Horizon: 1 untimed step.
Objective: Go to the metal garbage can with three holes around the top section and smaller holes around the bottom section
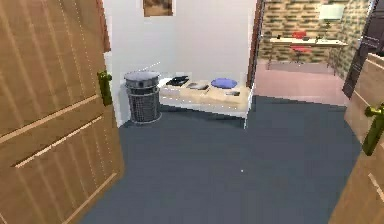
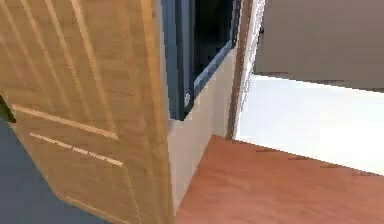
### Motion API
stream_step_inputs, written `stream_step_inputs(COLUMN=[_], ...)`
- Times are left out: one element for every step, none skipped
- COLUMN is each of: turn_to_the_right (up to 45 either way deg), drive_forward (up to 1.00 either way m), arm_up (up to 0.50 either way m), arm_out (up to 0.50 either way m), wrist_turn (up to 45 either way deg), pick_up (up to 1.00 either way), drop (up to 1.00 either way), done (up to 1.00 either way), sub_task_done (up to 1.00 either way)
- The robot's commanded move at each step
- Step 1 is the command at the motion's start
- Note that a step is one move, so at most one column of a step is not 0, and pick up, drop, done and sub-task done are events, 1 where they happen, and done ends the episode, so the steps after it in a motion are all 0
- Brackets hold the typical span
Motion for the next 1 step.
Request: stream_step_inputs(turn_to_the_right=[0.0], drive_forward=[1.0], arm_up=[0.0], arm_out=[0.0], wrist_turn=[0.0], pick_up=[0.0], drop=[0.0], done=[0.0], sub_task_done=[0.0])
